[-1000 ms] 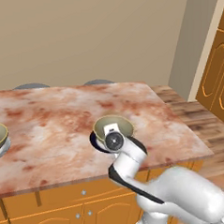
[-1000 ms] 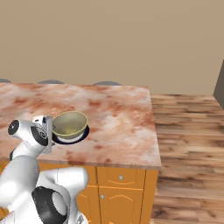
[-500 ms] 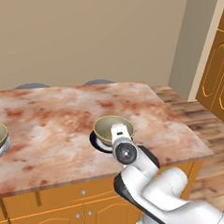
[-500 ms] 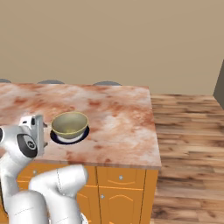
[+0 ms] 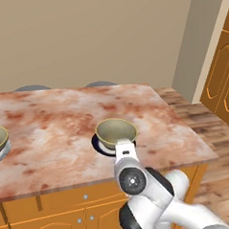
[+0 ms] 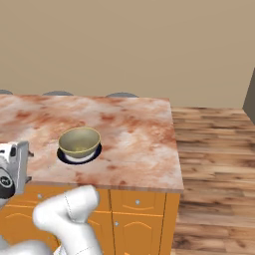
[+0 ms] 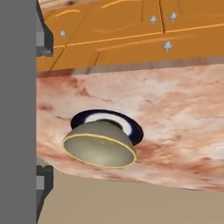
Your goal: Move the bowls from the cabinet to the plates on the dining table.
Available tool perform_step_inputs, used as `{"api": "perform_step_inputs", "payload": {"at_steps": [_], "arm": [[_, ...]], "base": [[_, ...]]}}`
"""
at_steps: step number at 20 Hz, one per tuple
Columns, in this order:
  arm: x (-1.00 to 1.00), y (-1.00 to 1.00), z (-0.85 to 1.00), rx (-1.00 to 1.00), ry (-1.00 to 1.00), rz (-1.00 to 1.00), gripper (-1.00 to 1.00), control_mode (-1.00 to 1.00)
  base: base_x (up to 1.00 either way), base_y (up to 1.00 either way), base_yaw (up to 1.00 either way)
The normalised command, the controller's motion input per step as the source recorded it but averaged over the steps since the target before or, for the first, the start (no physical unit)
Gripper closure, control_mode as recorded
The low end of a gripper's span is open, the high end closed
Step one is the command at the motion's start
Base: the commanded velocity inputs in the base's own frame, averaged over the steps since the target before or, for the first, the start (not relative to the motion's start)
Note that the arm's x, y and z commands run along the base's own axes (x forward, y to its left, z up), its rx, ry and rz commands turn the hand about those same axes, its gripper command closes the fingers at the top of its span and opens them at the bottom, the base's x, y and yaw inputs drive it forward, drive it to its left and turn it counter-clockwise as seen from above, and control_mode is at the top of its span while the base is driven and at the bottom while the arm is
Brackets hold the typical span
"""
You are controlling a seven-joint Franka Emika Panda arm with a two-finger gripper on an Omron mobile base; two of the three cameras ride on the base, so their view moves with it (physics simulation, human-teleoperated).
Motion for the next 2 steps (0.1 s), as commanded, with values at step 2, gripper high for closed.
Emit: {"api": "perform_step_inputs", "payload": {"at_steps": [2], "arm": [[-0.07, -0.04, 0.61, 0.37, 0.00, -0.24, -1.00, -1.00]], "base": [[0.00, 0.00, 0.00]]}}
